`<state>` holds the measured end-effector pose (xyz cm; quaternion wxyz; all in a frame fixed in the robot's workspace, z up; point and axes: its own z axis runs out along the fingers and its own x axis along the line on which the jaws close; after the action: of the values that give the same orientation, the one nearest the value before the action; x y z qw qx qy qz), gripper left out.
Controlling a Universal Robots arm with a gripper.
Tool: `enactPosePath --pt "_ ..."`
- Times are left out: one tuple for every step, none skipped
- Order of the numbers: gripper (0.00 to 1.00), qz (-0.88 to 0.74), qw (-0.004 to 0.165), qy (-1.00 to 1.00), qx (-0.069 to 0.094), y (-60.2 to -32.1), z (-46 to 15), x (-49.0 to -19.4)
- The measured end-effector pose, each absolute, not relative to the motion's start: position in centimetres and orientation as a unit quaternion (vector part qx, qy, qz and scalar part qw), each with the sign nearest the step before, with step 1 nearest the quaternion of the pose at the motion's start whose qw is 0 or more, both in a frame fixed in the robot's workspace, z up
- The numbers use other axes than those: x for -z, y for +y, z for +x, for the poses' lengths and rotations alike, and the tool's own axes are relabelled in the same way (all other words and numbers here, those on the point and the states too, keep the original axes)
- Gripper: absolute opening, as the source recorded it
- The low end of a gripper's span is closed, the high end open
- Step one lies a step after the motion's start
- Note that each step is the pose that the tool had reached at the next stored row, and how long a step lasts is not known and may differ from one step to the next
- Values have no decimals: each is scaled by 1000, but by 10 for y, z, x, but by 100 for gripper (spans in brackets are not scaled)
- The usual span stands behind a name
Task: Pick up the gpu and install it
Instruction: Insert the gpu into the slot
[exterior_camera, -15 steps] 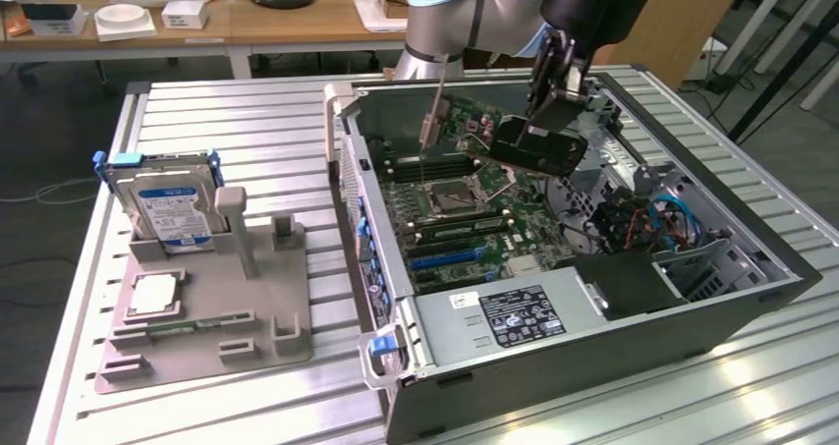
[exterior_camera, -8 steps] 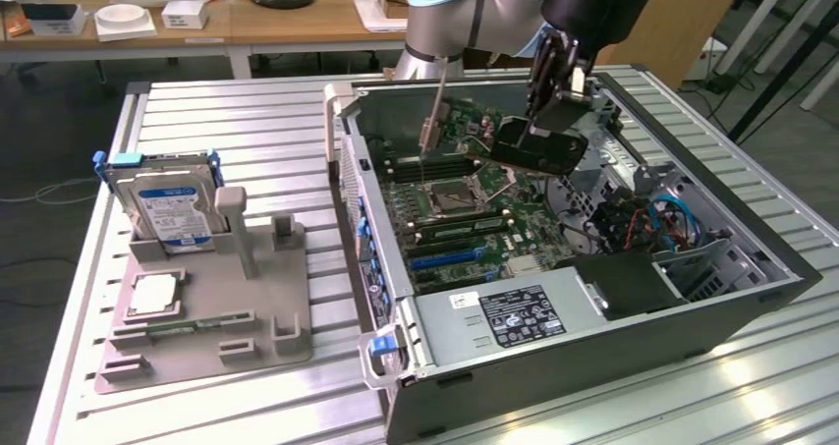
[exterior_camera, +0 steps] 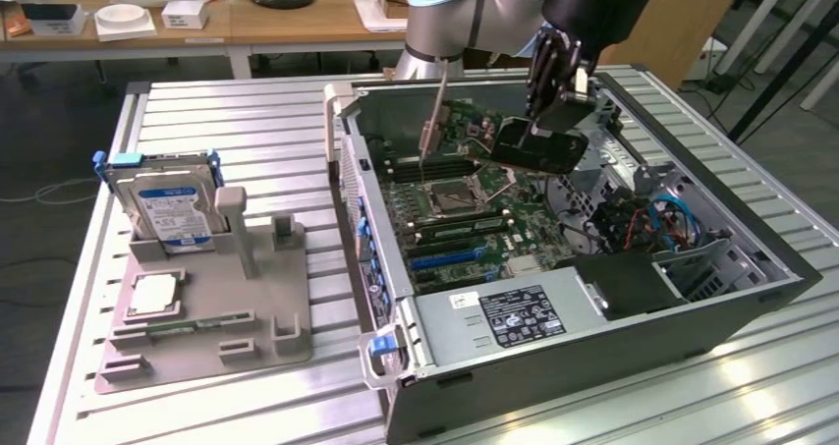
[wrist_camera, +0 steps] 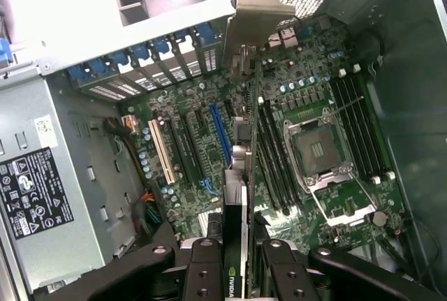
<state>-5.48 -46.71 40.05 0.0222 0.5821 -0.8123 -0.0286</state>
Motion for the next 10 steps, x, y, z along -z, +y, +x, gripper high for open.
enactPosePath --pt "26 585 22 -810 29 -467 -55 -401" --pt "26 588 22 -808 28 -467 -55 -401" --pt "26 591 22 -806 28 -467 -55 -401" --pt "26 593 23 -804 28 -467 -54 -401" --pt "26 596 23 -802 28 -467 -54 -401" --pt "26 599 23 -800 28 -467 -54 -400" --pt "26 602 23 -798 28 -467 -54 -400" --pt "26 605 23 -796 28 -467 -54 -401" --pt "26 608 23 -793 28 -467 -54 -400" --pt "26 612 23 -790 28 -467 -54 -400"
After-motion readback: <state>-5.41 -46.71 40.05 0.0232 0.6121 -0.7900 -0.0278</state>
